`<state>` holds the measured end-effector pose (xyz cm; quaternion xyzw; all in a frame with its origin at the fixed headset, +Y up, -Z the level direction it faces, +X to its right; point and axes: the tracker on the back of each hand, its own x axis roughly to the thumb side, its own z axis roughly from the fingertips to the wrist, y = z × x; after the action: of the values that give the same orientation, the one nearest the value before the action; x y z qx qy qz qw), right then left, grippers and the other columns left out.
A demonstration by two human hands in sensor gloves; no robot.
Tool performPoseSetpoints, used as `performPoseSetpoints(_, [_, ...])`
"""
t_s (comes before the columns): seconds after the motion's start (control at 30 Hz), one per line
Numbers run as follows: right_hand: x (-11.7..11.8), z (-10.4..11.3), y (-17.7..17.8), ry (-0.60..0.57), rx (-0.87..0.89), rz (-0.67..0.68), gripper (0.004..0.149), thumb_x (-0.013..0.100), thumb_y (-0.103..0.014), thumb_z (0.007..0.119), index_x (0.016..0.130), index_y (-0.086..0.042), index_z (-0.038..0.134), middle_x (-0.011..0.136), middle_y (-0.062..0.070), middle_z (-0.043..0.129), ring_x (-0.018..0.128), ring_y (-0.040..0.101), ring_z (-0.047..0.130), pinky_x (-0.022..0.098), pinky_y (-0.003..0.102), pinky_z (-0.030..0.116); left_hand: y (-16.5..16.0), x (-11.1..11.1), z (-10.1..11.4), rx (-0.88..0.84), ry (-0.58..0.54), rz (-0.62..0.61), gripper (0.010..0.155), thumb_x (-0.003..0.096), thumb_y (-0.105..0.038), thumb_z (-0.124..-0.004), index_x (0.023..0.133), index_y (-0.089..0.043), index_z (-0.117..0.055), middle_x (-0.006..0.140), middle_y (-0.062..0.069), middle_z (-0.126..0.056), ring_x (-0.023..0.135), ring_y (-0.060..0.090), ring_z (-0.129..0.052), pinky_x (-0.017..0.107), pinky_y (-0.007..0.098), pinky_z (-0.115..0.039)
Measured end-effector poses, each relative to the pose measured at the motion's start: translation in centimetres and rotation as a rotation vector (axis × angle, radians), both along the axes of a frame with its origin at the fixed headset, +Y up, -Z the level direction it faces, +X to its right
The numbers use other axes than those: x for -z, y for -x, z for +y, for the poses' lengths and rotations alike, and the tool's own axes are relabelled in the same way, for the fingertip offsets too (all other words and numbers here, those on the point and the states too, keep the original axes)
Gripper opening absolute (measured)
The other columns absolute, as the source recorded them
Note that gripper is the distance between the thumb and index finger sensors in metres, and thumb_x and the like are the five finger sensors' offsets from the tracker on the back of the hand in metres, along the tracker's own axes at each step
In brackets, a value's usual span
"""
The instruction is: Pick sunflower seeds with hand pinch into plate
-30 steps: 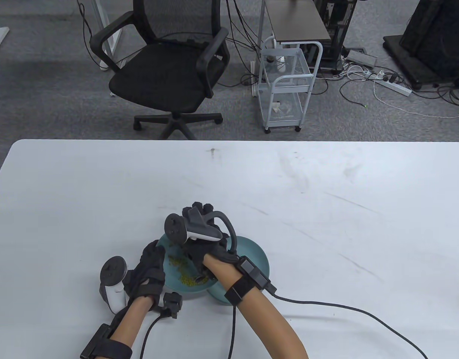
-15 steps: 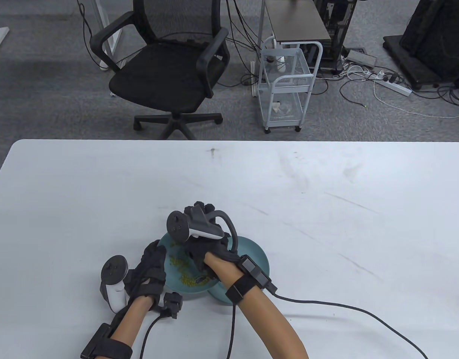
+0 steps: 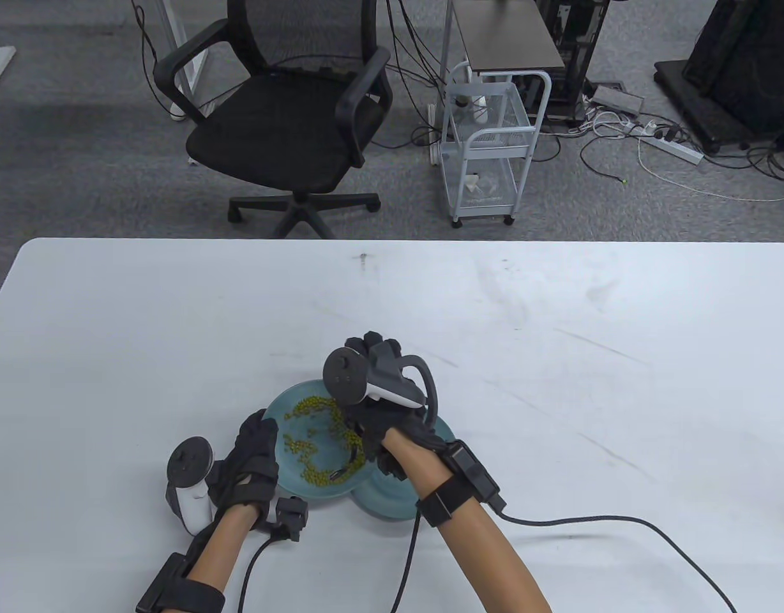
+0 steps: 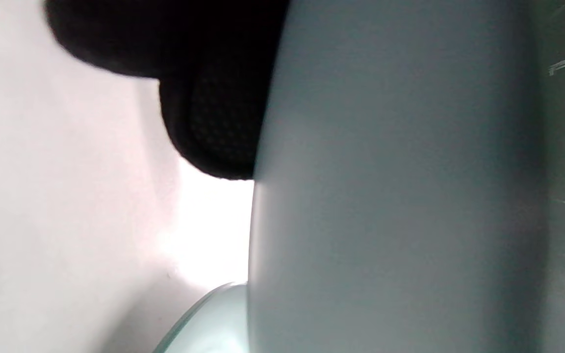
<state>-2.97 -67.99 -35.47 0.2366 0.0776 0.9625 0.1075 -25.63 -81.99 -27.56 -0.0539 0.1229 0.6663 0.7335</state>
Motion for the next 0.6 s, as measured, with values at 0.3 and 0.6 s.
performPoseSetpoints(0.3, [-0.5,-1.0,-4.7,0.022,-0.008,-0.064,0.034,0.053,-0.019,0.088,0.075,0.007,0.091,0.111,0.034,0.042,0.098,0.064,0.028,0.067,0.077,0.026,0.4,-0.1,0.1,-0.008,0.006,0.011,0.047,0.0629,-0.04,-0.062,0.104,-0.019,-0.053,0.074,0.013,-0.091,0.036,0.022,-0.103,0.028,0.037,-0.085])
performPoseSetpoints(0.6, [-0.6,-5.2,-5.6,0.111,0.139,-0.089,0.034,0.054,-0.019,0.088,0.075,0.007,0.091,0.111,0.036,0.04,0.098,0.065,0.028,0.066,0.078,0.025,0.7,-0.2,-0.2,-0.017,0.012,0.029,0.047,0.0627,-0.04,-0.062,0.104,-0.019,-0.053,0.073,0.013,-0.091,0.036,0.023,-0.103,0.028,0.037,-0.085])
